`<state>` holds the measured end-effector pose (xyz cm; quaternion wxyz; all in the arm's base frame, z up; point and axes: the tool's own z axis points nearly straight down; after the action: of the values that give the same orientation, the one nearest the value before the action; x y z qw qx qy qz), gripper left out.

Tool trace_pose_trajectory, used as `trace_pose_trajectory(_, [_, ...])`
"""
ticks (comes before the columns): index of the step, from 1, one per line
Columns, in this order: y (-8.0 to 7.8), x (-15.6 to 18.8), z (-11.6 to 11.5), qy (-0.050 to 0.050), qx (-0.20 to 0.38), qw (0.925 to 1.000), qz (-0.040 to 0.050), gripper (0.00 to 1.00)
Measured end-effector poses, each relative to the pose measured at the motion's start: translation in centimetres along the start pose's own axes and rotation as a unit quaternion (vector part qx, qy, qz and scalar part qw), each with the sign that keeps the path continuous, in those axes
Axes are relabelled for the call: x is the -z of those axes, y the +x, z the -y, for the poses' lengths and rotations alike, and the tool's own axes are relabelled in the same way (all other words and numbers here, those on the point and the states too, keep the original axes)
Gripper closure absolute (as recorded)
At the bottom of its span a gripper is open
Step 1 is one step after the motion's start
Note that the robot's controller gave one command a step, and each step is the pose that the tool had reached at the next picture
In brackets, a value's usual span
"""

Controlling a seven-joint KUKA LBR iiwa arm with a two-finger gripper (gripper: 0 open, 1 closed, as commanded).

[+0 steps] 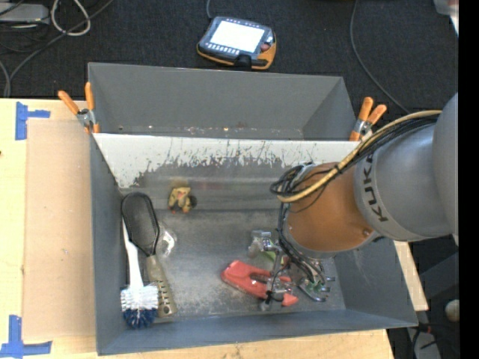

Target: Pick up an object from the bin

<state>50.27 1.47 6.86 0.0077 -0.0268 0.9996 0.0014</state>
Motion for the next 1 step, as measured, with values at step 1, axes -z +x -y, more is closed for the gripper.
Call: trace_pose_trajectory(1, [1.87, 0.12, -1.16, 0.003, -0.140, 0.9901, -0.0124, 1.00])
